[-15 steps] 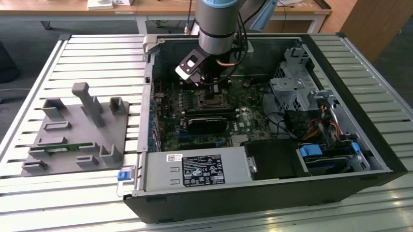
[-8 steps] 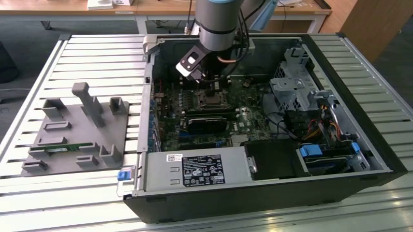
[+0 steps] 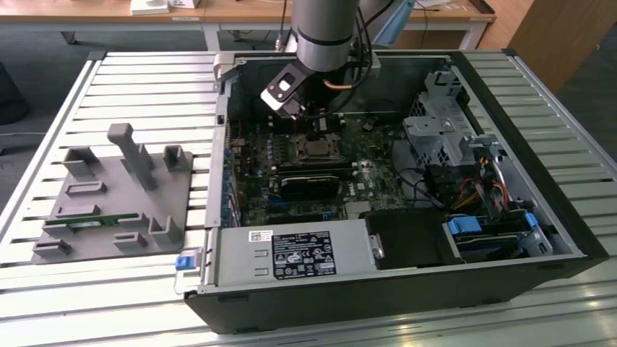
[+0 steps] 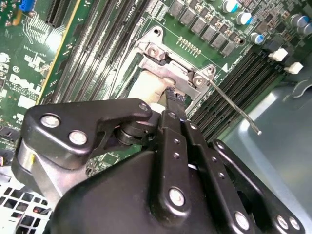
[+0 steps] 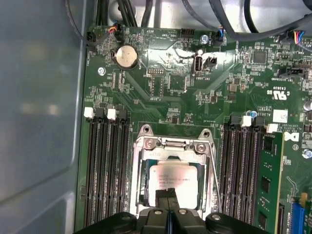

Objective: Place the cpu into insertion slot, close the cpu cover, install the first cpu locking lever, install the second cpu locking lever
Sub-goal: 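Close the cpu cover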

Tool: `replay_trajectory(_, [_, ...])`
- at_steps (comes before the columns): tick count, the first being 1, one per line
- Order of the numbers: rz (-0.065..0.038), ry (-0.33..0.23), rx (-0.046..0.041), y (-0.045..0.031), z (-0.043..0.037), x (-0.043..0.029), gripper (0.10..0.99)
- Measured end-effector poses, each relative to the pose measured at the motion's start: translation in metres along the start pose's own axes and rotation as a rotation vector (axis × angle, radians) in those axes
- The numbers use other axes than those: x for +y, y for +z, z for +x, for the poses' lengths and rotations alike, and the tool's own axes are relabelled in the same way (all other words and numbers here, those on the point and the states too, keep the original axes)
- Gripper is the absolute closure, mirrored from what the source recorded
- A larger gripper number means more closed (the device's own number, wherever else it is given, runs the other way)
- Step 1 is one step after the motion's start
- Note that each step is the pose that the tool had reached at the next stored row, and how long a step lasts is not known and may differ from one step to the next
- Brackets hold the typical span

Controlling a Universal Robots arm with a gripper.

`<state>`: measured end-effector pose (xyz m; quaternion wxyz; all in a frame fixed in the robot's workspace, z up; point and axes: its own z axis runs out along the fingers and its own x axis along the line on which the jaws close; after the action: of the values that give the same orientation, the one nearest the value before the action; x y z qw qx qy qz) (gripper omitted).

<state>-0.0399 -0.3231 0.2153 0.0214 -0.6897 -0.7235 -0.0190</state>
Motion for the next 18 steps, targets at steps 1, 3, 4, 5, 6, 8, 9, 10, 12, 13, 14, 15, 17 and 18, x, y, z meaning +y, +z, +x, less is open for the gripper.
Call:
replay_trajectory(1, [0.0, 0.0, 0.0, 0.0, 0.0, 0.0, 0.98])
replay_trajectory(3, [0.0, 0.0, -0.0002, -0.0014, 0.0, -0.0001, 0.98])
replay_trajectory(4, [0.0, 0.0, -0.0001, -0.0024, 0.0001, -0.0001, 0.98])
replay_trajectory(5, [0.0, 0.0, 0.0001, -0.0025, 0.0002, -0.0001, 0.98])
replay_trajectory(6, [0.0, 0.0, 0.0003, -0.0026, 0.0002, 0.0, 0.98])
replay_trajectory(8, [0.0, 0.0, 0.0, -0.0027, 0.0001, 0.0016, 0.98])
replay_trajectory(9, [0.0, 0.0, 0.0001, -0.0027, 0.0, 0.0038, 0.98])
replay_trajectory(10, [0.0, 0.0, 0.0, -0.0027, -0.0001, 0.0065, 0.98])
replay_trajectory(12, [0.0, 0.0, 0.0, -0.0027, -0.0004, 0.0102, 0.98])
replay_trajectory(13, [0.0, 0.0, 0.0001, -0.0027, -0.0004, 0.0111, 0.98])
replay_trajectory(14, [0.0, 0.0, 0.0001, -0.0026, -0.0005, 0.0119, 0.98])
replay_trajectory(15, [0.0, 0.0, 0.0001, -0.0027, -0.0004, 0.012, 0.98])
replay_trajectory(17, [0.0, 0.0, 0.0001, -0.0026, -0.0003, 0.0107, 0.98])
replay_trajectory(18, [0.0, 0.0, -0.0001, -0.0026, -0.0002, 0.0072, 0.98])
